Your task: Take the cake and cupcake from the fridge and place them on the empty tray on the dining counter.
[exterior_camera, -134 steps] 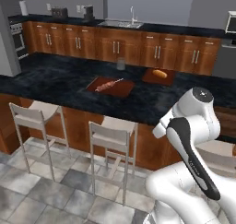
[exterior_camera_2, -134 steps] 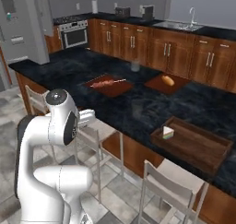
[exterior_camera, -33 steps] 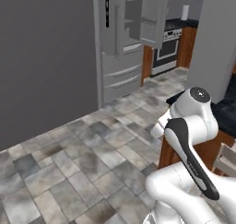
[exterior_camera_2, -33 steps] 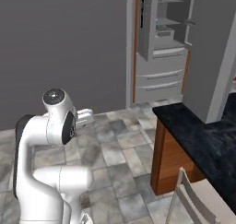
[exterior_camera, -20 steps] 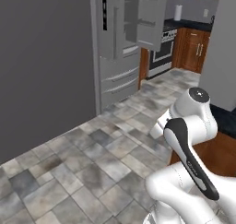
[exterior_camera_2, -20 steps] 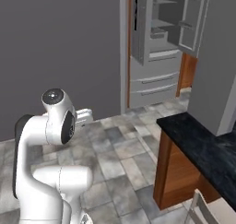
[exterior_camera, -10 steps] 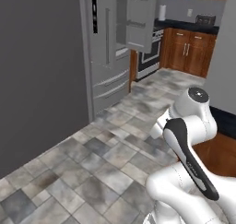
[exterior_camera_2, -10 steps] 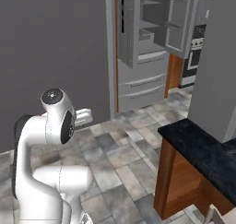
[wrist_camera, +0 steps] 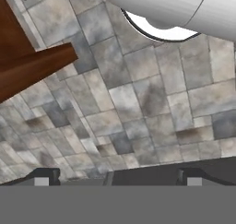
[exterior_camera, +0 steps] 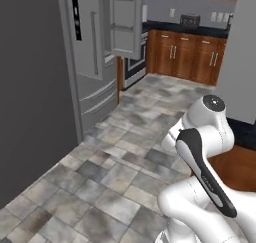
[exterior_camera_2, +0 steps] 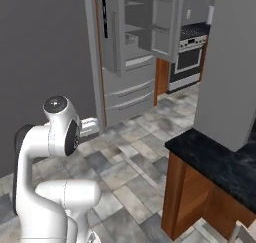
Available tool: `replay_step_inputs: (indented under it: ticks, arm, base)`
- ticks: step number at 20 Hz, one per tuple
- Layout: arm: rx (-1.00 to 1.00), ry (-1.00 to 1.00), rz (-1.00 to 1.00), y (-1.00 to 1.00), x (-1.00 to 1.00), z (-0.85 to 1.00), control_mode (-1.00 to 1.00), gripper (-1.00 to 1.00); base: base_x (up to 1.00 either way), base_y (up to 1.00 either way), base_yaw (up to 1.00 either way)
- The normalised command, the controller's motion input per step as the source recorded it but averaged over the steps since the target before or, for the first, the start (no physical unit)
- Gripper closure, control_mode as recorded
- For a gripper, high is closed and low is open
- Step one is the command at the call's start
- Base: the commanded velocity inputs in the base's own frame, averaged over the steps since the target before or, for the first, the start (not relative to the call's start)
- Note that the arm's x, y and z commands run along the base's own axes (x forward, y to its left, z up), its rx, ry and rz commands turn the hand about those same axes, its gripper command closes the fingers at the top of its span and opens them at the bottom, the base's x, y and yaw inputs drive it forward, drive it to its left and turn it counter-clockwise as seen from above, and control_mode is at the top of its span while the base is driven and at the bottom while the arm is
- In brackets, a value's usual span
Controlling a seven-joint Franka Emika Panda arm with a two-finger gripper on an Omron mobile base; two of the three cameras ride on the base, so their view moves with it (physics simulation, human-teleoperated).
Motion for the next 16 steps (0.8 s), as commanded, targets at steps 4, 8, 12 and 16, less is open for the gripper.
replay_step_inputs:
  ticks: [4, 8, 12, 16]
  arm:
    - [0.0, 0.0, 0.0, 0.0, 0.0, 0.0, 1.0, -1.0]
    - [0.0, 0.0, 0.0, 0.0, 0.0, 0.0, 1.0, -1.0]
    - [0.0, 0.0, 0.0, 0.0, 0.0, 0.0, 1.0, -1.0]
    - [0.0, 0.0, 0.0, 0.0, 0.0, 0.0, 1.0, -1.0]
  base:
    - [0.5, 0.2, -0.36]
    - [0.63, 0.24, -0.26]
    - [0.67, 0.28, -0.22]
    - [0.64, 0.23, -0.22]
